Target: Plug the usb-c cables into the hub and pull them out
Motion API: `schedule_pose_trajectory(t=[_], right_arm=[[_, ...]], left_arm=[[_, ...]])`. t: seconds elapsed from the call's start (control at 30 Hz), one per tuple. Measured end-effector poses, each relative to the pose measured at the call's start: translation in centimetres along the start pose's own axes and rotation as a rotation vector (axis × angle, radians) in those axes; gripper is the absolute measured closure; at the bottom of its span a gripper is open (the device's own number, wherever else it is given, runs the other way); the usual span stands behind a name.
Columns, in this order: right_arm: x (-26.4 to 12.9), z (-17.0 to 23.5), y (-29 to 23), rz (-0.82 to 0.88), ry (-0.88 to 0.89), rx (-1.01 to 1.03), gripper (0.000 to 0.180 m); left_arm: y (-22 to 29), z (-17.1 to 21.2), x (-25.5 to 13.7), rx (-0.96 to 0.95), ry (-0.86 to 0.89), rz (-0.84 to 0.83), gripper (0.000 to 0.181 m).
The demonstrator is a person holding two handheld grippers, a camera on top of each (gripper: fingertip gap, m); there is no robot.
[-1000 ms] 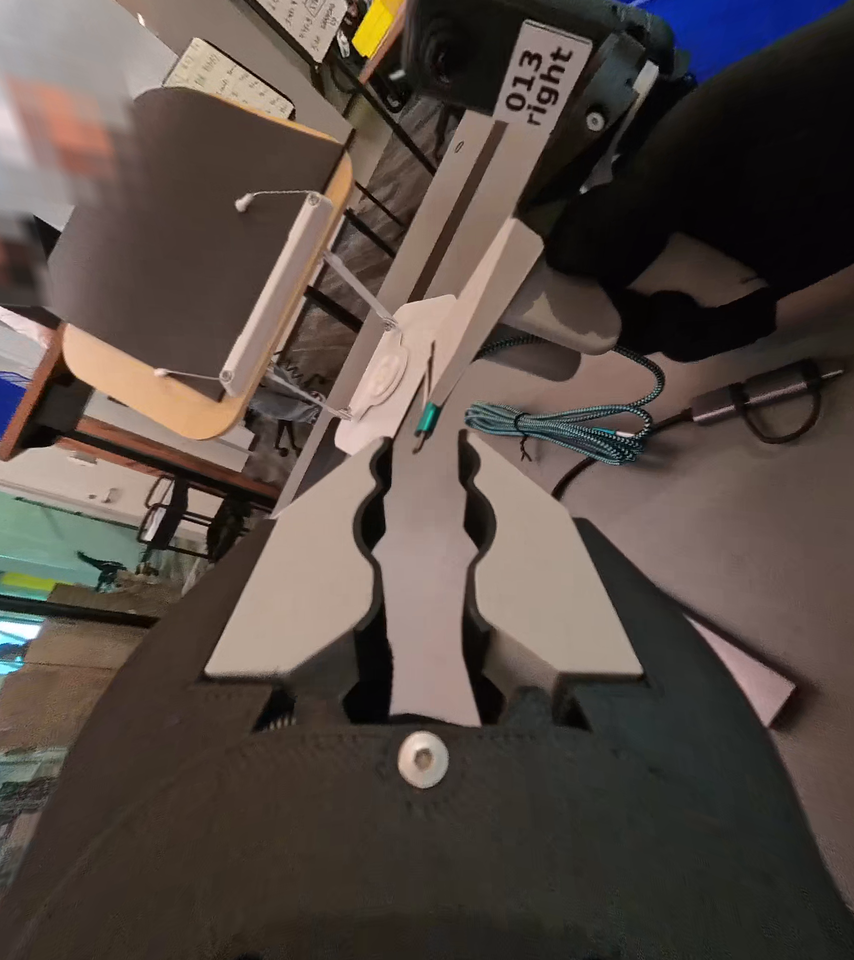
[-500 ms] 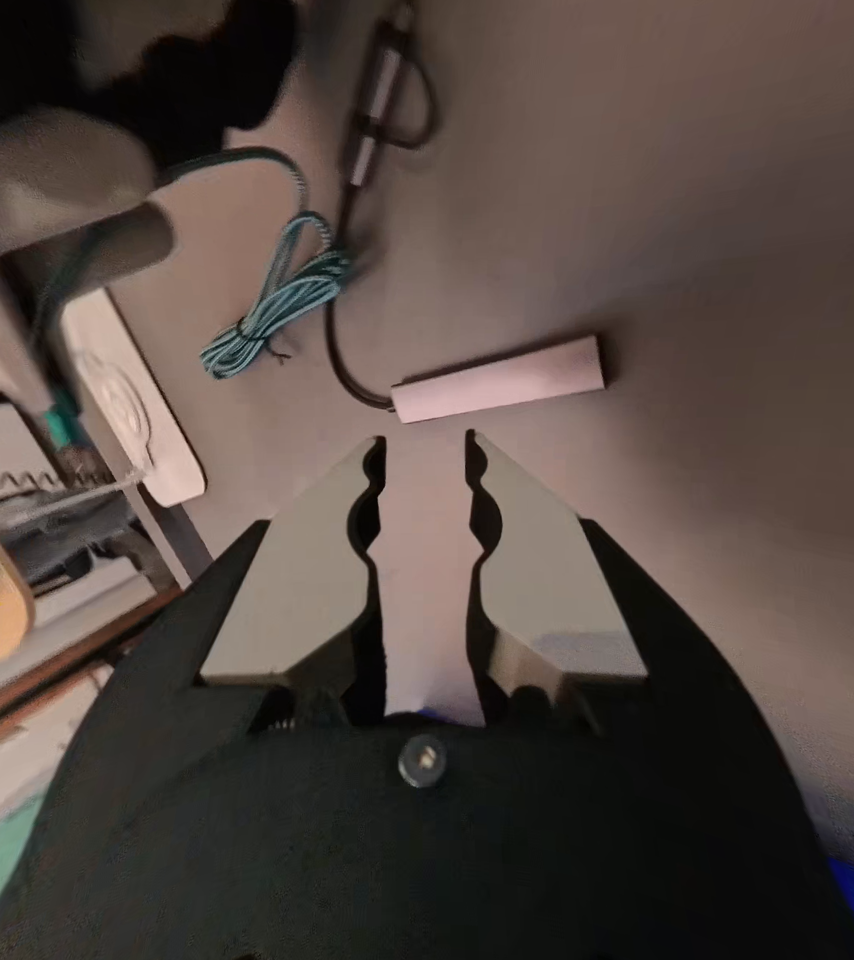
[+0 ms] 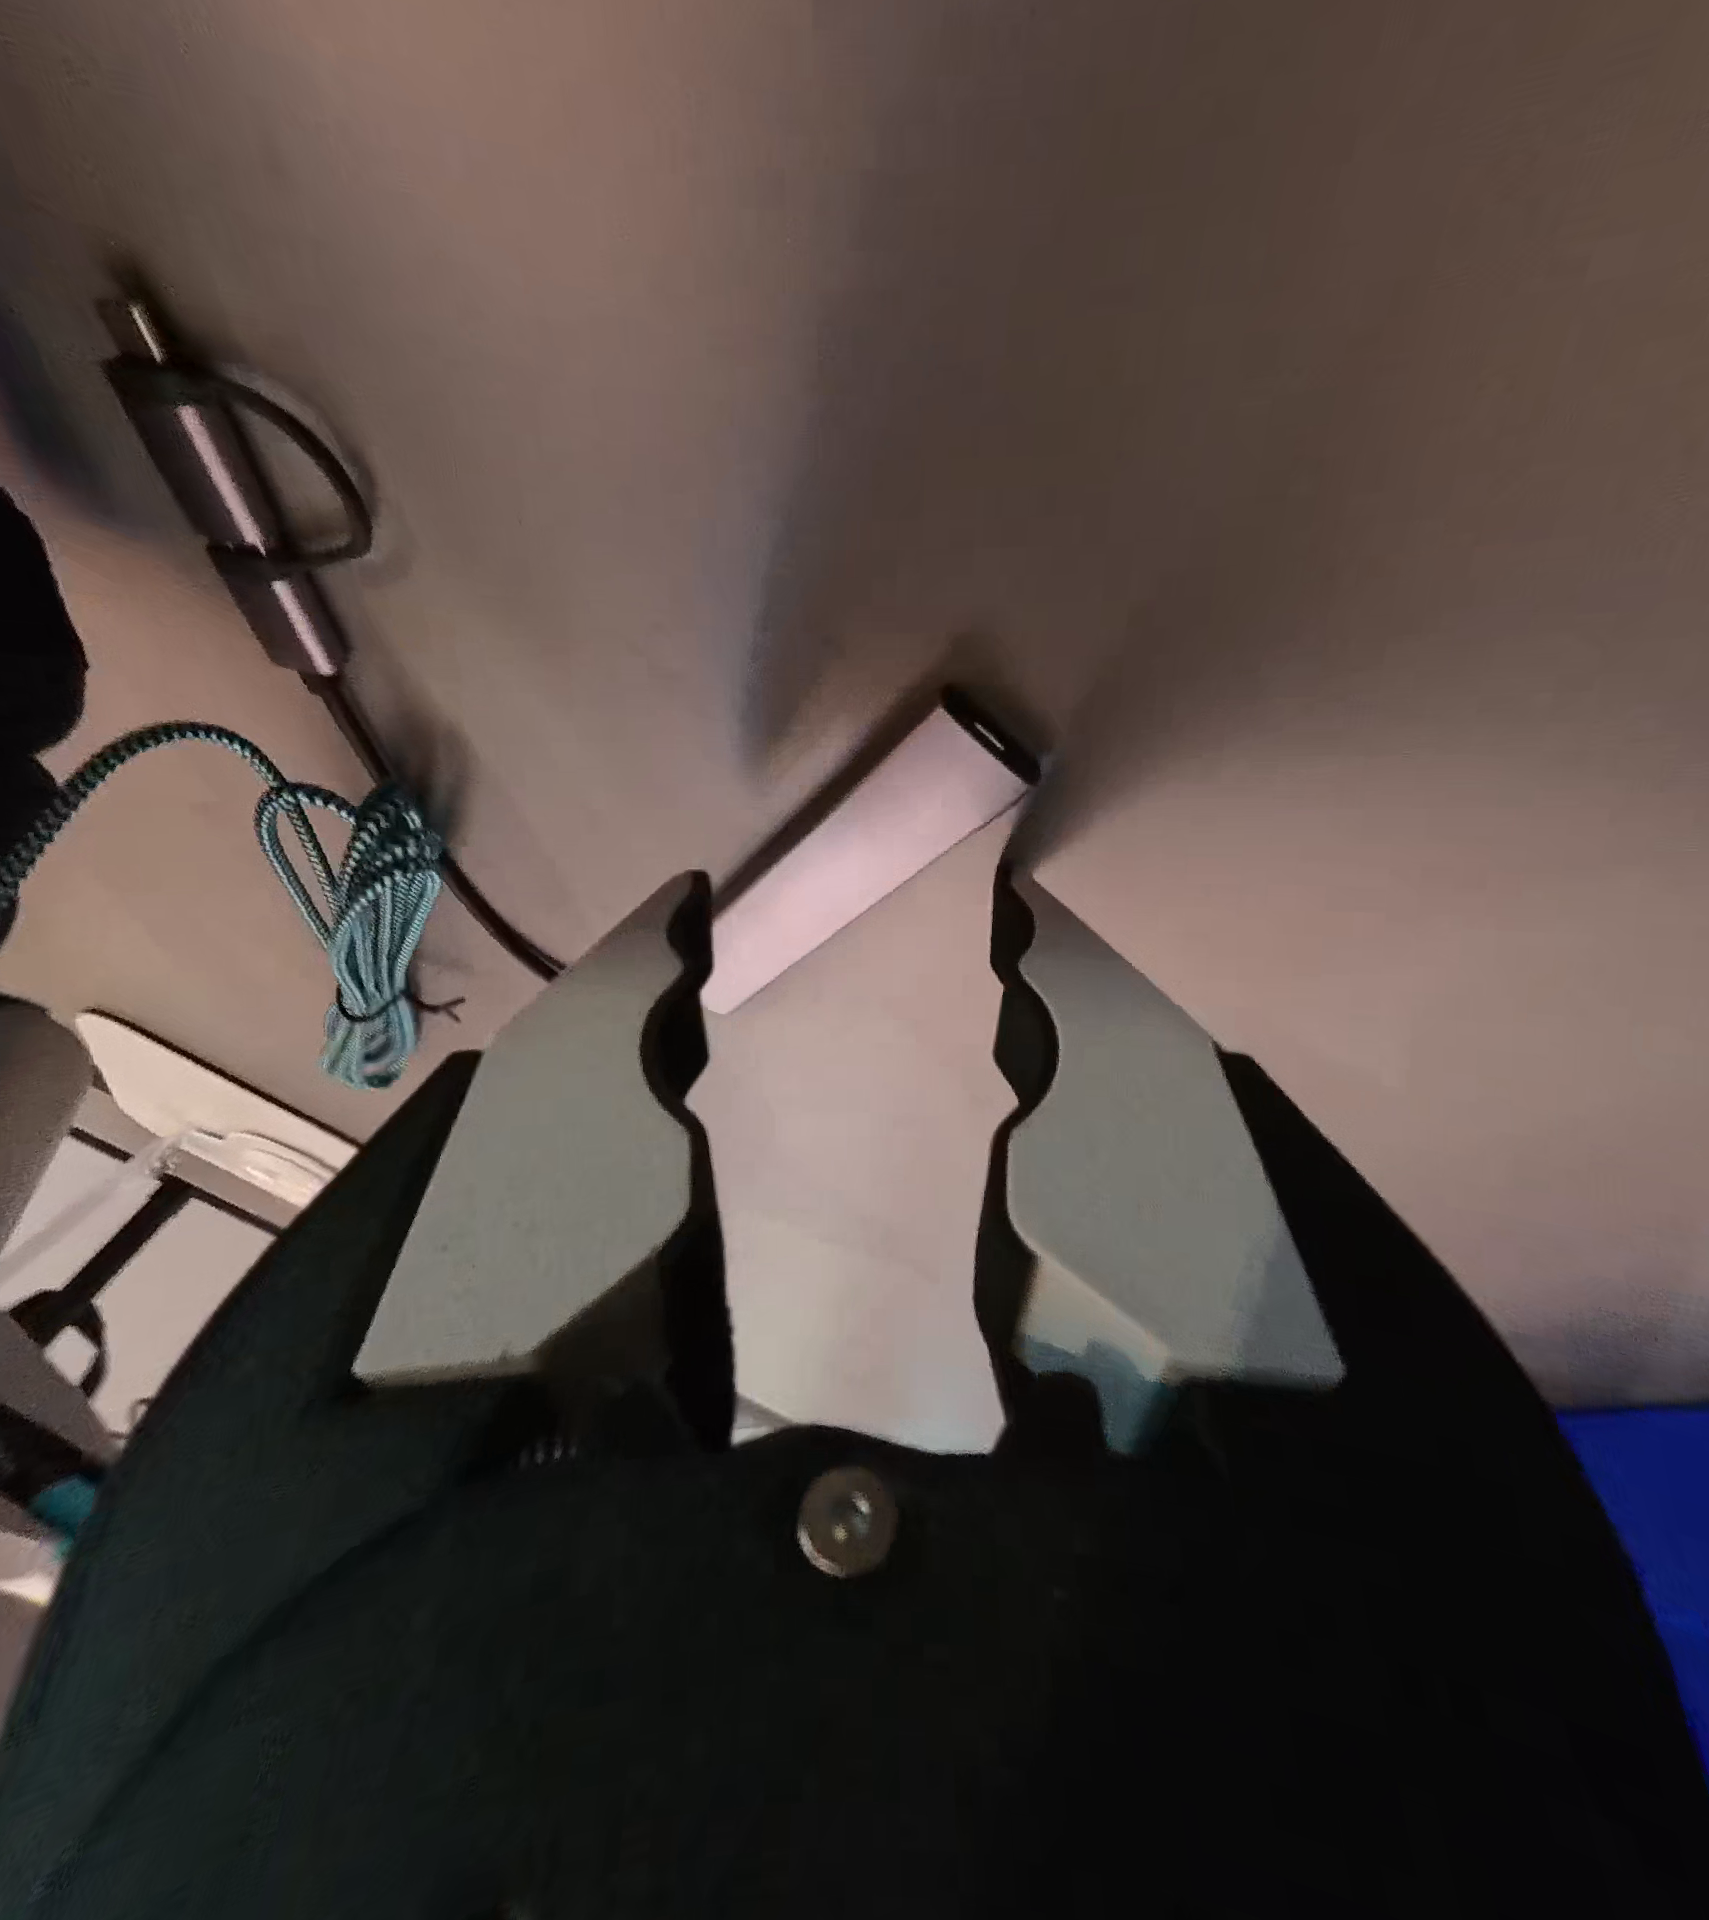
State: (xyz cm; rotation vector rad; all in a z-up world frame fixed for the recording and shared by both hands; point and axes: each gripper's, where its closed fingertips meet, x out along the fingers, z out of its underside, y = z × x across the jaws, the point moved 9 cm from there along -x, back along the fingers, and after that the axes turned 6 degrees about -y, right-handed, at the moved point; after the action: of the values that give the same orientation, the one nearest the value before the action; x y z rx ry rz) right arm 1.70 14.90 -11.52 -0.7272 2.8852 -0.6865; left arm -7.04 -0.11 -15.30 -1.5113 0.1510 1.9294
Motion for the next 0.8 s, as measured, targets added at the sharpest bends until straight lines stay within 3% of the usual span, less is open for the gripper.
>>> schedule_pose_trajectory(t=[0.3, 0.43, 0.57, 0.8], right_arm=[[-0.1, 0.0, 0.0, 0.006, 0.001, -0.005, 0.171], [-0.3, -0.1, 0.0, 0.01, 0.011, -0.006, 0.172], [-0.4, -0.2, 0.0, 0.022, 0.015, -0.011, 0.172], [-0.6, -0.2, 0.2, 0.06, 0.004, -0.028, 0.172]], left_arm=[[-0.5, -1.0, 0.3, 0.179, -0.032, 0.157, 0.148], [-0.9, -1.1, 0.4, 0.154, -0.041, 0.236, 0.152], [-1.3, -0.1, 0.7, -0.089, -0.01, 0.323, 0.154], [-1.2, 2.4, 1.4, -0.692, 0.046, 0.475, 0.157]])
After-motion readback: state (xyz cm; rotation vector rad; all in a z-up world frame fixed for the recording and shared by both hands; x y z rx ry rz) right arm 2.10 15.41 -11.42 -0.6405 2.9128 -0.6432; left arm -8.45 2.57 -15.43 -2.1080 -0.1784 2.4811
